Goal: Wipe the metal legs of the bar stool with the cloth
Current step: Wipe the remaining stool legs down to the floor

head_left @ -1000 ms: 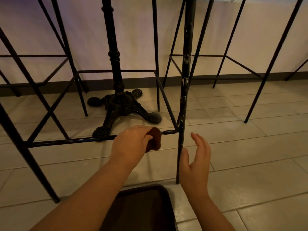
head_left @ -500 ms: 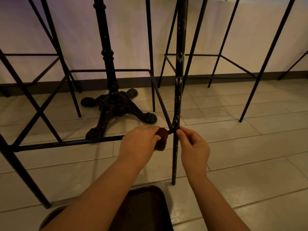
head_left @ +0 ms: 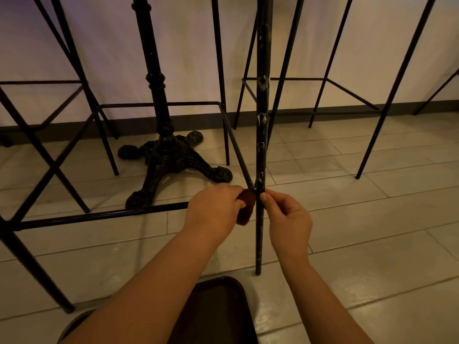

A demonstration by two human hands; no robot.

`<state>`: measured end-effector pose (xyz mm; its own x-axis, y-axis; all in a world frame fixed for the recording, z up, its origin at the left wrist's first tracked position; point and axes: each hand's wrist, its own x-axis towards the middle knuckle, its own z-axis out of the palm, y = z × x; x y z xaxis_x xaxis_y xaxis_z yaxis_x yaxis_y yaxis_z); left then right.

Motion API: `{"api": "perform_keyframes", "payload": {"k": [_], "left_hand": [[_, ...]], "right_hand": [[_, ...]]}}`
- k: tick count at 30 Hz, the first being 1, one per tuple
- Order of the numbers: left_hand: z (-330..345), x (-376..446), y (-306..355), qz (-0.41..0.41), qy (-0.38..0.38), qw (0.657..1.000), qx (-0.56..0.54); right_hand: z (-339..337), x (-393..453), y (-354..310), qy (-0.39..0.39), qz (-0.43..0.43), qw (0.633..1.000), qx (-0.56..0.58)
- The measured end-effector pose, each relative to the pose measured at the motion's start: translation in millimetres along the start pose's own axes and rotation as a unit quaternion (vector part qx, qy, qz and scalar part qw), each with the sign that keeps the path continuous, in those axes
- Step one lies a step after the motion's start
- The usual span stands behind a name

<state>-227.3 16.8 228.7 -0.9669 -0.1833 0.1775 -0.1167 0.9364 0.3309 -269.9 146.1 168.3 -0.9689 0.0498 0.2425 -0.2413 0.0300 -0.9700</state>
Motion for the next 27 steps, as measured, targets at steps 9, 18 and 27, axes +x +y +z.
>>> {"api": "perform_keyframes", "payload": {"k": [9, 18, 27], "left_hand": [[-3.9, -1.5, -4.0, -0.09, 0.043, 0.988, -0.115], [-0.8, -22.1, -20.0, -0.039, 0.082, 0.994, -0.056], [3.3, 2.0, 8.5, -0.122, 0.044, 0.987, -0.094]], "right_hand": [[-0.6, -1.5, -3.8, -0.003, 0.009, 1.0, 0.002], [-0.1, -1.5, -3.0, -0.003, 0.013, 1.0, 0.001], [0.3, -0.3, -0.7, -0.001, 0.002, 1.0, 0.0]]}}
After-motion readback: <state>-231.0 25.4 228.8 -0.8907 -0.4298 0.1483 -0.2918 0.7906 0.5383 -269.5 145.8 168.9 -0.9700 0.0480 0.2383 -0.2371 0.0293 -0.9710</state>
